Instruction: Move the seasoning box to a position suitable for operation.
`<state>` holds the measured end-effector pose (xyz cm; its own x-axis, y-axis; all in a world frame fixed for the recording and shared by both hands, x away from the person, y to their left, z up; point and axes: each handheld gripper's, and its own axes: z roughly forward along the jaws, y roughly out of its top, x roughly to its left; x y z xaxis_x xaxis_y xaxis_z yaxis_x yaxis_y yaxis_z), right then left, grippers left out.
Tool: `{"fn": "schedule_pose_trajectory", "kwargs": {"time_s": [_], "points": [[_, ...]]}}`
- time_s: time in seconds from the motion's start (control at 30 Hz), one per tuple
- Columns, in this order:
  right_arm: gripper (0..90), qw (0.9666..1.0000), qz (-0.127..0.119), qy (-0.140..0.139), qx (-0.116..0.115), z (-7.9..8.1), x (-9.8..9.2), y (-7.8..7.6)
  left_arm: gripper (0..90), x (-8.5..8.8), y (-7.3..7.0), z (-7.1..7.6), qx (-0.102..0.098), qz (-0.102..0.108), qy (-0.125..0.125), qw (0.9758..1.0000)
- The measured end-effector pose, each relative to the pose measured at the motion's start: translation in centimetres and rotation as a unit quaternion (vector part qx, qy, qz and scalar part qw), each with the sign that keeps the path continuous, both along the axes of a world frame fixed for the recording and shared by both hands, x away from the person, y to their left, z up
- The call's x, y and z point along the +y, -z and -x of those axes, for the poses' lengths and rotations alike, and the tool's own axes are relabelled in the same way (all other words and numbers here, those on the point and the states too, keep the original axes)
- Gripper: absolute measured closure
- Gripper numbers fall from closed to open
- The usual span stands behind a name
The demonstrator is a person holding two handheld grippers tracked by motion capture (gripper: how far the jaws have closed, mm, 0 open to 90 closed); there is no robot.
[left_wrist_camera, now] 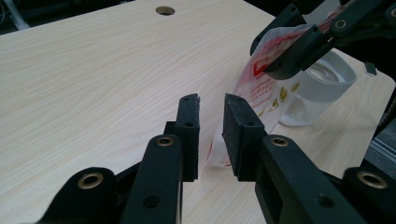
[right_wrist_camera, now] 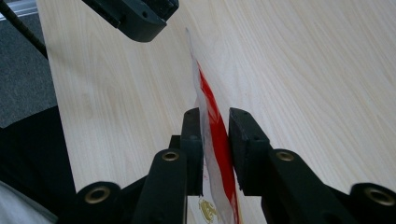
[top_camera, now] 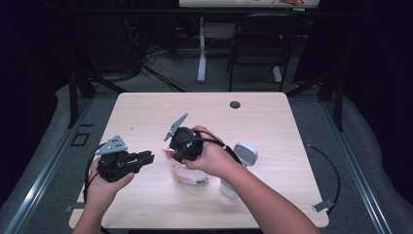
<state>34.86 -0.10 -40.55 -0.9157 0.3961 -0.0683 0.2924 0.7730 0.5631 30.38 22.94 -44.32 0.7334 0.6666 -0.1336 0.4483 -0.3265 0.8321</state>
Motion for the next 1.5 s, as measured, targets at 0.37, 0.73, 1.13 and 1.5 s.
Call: {"fn": "schedule_pose_trajectory", "kwargs": {"time_s": [0.37,0.73,1.13,1.5], "points": [[82.7,0.9999,0.011,-0.003,0.001,-0.2,0.2,0.1,73.2,0.0,0.1,0.0,-0.002,0.002,-0.003,1.0],[89.4,0.9997,0.014,-0.017,0.005,-0.5,0.1,0.0,71.9,0.1,0.1,-0.1,0.0,0.004,-0.002,1.0],[89.8,0.9998,0.013,-0.018,-0.003,-0.4,-0.3,-0.1,68.2,0.0,0.2,-0.1,0.0,0.005,0.0,1.0],[89.8,0.9995,-0.018,-0.022,-0.013,0.4,-1.5,-1.3,60.2,-0.3,0.4,-0.2,-0.002,0.004,0.005,1.0]]}}
